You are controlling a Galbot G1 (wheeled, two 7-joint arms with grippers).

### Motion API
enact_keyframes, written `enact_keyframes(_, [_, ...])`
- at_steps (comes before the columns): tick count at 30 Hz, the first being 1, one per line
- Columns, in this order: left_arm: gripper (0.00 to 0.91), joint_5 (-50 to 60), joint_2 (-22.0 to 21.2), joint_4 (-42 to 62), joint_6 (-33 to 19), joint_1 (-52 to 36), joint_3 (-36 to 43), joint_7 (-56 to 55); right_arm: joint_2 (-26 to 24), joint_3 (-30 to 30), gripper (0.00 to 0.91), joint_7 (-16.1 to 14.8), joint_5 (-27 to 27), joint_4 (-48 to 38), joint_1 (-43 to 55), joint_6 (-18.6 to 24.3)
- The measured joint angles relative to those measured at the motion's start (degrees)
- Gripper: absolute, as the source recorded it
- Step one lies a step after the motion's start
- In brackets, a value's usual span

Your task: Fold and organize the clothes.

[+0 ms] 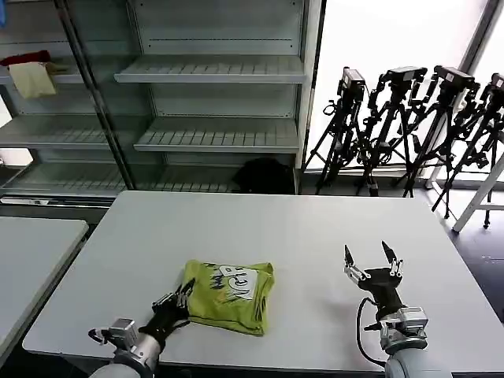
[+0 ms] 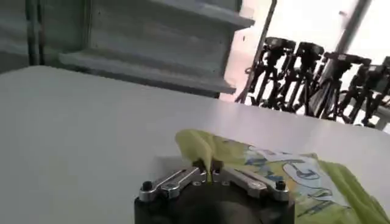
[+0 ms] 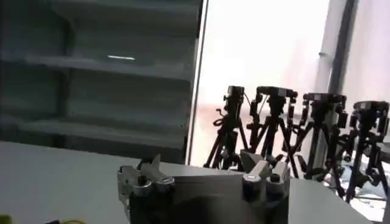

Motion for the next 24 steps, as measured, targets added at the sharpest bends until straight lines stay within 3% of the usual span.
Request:
enact_keyframes(9, [0.0,7.9,3.4,2.2,-2.2,-1.1,-10.3,4.8,-0.2,-0.6,0.907,0.2,0.8,-1.3,0.9,0.5])
enact_keyframes(24, [0.0,19.8,15.4,8.6,-5.6,-2.9,-28.5,11.8,-1.1,-0.7,0.907,1.0,2.8,-3.7,0.2,1.9])
